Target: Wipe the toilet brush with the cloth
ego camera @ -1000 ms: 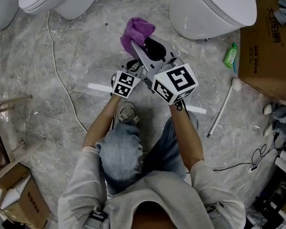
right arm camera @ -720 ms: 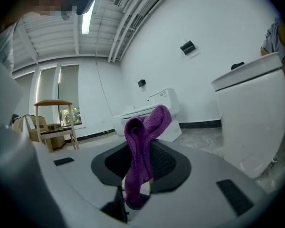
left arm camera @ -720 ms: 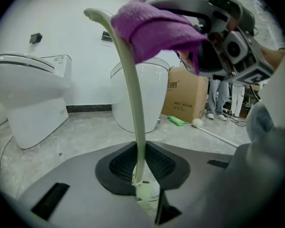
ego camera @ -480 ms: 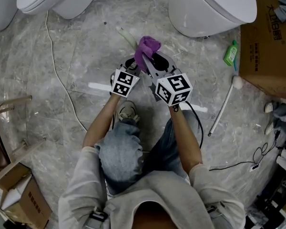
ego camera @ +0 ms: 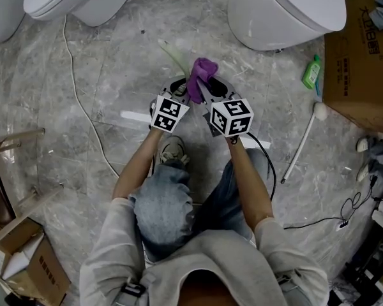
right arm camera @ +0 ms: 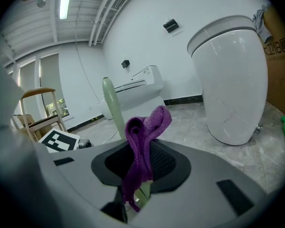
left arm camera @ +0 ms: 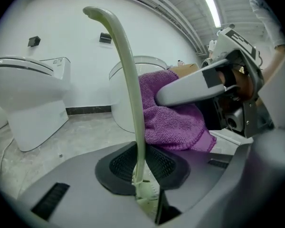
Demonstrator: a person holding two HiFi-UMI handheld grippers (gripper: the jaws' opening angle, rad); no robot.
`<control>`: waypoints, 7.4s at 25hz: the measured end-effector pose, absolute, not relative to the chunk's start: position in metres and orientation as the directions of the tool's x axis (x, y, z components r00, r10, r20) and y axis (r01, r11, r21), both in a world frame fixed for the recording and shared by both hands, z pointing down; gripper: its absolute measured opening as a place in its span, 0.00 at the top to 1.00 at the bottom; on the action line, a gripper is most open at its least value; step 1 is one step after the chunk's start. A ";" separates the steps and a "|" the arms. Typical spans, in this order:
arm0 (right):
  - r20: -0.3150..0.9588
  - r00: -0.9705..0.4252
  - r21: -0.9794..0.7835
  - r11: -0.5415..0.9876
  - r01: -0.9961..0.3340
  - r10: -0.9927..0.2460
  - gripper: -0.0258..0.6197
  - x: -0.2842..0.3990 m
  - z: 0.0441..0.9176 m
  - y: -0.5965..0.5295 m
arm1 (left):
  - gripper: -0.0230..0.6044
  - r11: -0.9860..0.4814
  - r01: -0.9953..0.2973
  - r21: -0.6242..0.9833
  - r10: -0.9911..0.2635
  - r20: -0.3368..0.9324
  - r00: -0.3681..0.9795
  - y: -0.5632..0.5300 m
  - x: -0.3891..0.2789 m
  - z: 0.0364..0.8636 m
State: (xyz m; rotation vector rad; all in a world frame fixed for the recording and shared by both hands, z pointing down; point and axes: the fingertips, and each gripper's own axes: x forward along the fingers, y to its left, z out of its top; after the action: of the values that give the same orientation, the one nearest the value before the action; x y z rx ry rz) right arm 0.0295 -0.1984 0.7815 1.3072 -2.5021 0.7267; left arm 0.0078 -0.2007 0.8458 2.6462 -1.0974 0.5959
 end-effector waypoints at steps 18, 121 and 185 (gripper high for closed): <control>0.064 -0.700 -0.170 0.683 -0.710 -0.711 0.79 -0.020 0.581 -0.286 | 0.86 -0.708 -0.705 0.038 -0.618 0.448 0.646 -0.202 0.009 0.848; 0.352 -0.777 -0.189 0.773 -0.606 -0.523 0.79 -0.023 0.733 -0.187 | 0.86 -0.693 -0.720 0.031 -0.634 0.448 0.630 -0.206 0.010 0.859; 0.259 -0.572 -0.152 0.552 -0.820 -0.778 0.79 0.082 0.709 -0.193 | 0.69 -0.472 -0.879 0.073 -0.825 0.316 0.469 -0.173 -0.122 0.771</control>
State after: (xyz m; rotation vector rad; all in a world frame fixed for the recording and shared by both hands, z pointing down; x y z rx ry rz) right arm 0.0816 -0.1929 0.7093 1.3608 -2.6222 0.3843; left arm -0.1219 -0.1735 0.7714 2.4921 -1.4705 0.3491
